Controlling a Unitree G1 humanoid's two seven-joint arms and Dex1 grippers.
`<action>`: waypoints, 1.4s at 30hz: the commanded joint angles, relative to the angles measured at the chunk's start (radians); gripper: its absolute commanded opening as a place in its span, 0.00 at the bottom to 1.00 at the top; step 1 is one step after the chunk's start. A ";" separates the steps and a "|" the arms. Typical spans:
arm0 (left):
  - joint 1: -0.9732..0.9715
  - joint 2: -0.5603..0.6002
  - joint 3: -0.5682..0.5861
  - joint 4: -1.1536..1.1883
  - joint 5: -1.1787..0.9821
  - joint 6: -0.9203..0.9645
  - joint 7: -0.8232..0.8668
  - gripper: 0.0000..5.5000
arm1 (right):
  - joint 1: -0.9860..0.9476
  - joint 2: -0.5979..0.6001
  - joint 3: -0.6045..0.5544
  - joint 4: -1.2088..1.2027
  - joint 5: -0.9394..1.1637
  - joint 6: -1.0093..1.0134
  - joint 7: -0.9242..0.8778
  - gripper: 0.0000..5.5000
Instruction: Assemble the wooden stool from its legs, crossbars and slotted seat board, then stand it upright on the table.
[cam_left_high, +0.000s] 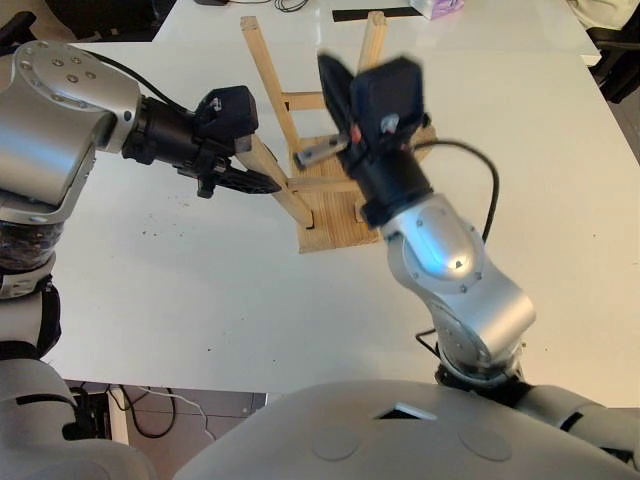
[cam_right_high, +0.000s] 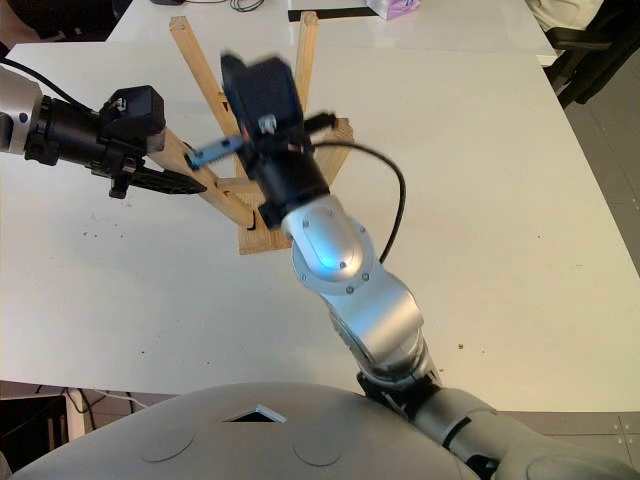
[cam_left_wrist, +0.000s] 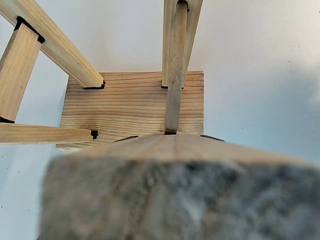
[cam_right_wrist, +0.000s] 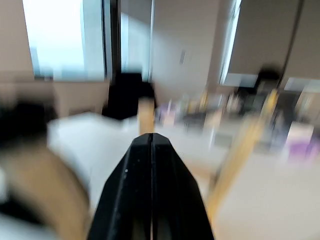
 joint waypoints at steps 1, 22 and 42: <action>0.011 -0.012 -0.032 -0.012 -0.029 0.030 -0.018 0.37 | 0.160 0.080 0.033 0.053 -0.011 0.017 -0.079 0.00; -0.039 -0.041 -0.047 -0.005 -0.017 0.004 -0.028 0.37 | 0.105 0.116 0.003 0.171 0.041 -0.056 -0.106 0.00; -0.038 -0.038 -0.033 0.013 -0.016 0.015 -0.011 0.37 | 0.813 -0.514 -0.756 -0.218 0.477 -0.844 -0.030 0.00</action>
